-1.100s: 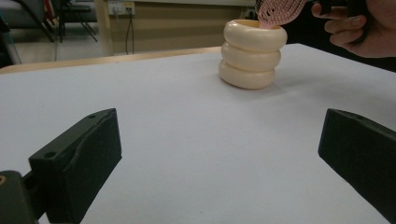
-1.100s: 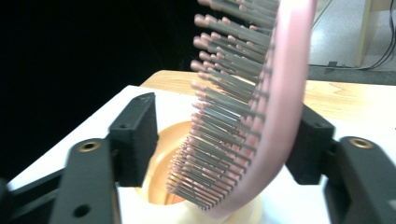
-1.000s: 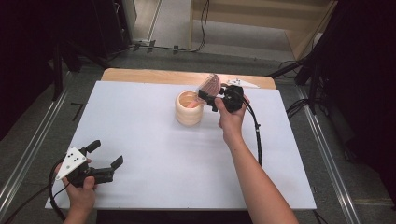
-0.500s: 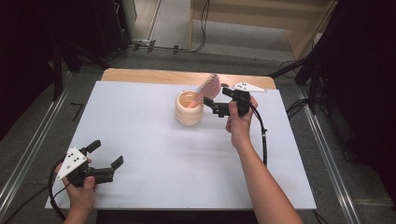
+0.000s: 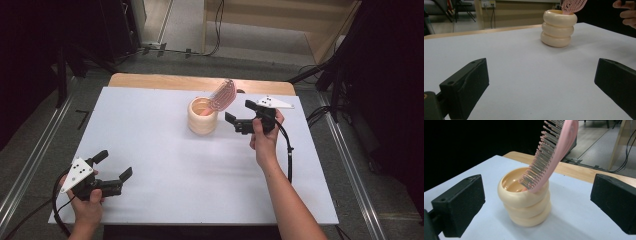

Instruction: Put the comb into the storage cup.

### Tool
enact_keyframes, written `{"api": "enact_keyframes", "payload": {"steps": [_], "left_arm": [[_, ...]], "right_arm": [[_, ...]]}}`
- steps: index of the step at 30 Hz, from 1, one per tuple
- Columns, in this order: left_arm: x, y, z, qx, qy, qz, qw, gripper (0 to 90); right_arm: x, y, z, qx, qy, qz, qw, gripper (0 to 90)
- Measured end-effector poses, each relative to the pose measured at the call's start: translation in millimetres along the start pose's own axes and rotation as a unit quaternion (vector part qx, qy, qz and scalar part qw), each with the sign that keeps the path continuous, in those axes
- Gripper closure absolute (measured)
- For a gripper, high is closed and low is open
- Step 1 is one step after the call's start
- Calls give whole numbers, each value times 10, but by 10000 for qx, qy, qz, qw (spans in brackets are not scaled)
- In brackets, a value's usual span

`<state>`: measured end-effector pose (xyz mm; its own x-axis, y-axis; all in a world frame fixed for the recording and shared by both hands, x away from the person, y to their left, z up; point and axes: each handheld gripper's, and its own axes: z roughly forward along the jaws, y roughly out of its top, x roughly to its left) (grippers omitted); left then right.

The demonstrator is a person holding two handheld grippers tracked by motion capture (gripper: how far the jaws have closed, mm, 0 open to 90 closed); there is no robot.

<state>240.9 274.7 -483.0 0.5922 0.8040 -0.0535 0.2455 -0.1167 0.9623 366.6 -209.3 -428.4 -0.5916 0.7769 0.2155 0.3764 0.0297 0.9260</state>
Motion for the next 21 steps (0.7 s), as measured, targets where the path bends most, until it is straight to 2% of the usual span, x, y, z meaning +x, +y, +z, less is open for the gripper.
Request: {"api": "enact_keyframes", "payload": {"steps": [7, 21], "left_arm": [[-4, 0, 2, -4, -1, -13, 10000, 0], [-8, -2, 3, -2, -1, -4, 10000, 0]], "right_arm": [[-1, -118, -147, 44, -140, -175, 9997, 0], [-21, -323, -434, -21, -291, -220, 9993, 0]]}}
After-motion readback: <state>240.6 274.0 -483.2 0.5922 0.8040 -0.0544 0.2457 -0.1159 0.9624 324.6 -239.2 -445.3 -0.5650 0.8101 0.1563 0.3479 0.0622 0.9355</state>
